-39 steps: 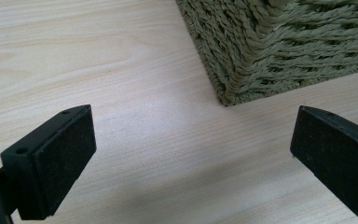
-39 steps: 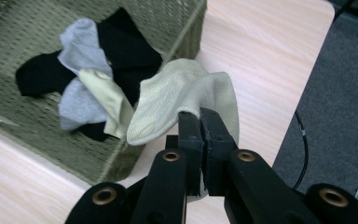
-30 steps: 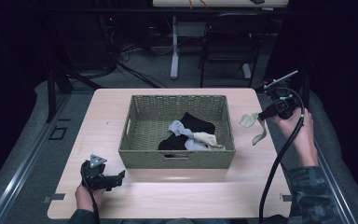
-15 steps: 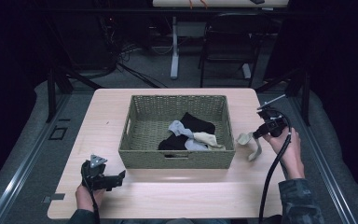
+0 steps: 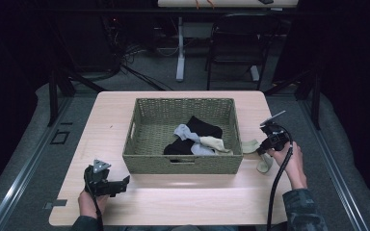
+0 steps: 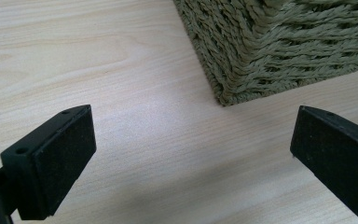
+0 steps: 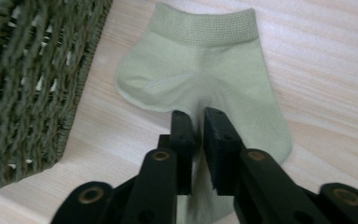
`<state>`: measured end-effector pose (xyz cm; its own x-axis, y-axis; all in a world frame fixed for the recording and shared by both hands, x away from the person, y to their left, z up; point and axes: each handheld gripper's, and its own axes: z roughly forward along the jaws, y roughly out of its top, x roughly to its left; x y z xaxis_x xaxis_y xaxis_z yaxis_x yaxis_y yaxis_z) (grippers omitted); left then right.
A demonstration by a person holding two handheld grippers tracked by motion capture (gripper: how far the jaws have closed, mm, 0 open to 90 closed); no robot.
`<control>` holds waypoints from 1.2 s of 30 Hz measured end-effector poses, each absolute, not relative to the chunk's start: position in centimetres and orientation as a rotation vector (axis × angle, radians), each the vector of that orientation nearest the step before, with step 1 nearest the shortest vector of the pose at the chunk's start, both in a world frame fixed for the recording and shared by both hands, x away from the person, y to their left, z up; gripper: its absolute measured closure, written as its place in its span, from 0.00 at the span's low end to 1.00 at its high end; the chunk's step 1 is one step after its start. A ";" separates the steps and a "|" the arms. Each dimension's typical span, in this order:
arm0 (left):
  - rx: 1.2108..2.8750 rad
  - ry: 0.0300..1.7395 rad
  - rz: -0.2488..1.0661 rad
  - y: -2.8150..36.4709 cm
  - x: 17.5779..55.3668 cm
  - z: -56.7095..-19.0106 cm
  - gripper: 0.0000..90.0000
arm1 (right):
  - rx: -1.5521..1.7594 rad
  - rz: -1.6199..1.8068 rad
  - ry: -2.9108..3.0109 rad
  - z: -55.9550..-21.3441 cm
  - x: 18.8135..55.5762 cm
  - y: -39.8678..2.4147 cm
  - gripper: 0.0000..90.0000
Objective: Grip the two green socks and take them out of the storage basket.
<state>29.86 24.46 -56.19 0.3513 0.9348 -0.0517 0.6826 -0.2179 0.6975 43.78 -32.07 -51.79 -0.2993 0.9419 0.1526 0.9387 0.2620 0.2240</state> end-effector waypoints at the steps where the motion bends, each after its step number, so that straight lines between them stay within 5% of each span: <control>1: 1.982 1.405 0.512 24.5 29.9 -56.2 0.00 | 1.854 0.451 2.474 -51.6 43.7 -32.0 0.84; 19: 1.983 1.407 0.514 24.4 29.9 -56.2 0.00 | 1.648 0.552 2.547 -41.7 43.9 -30.6 0.21; 36: 1.982 1.406 0.513 24.4 29.9 -56.2 0.00 | 1.411 0.564 2.625 -36.7 45.5 -23.7 0.02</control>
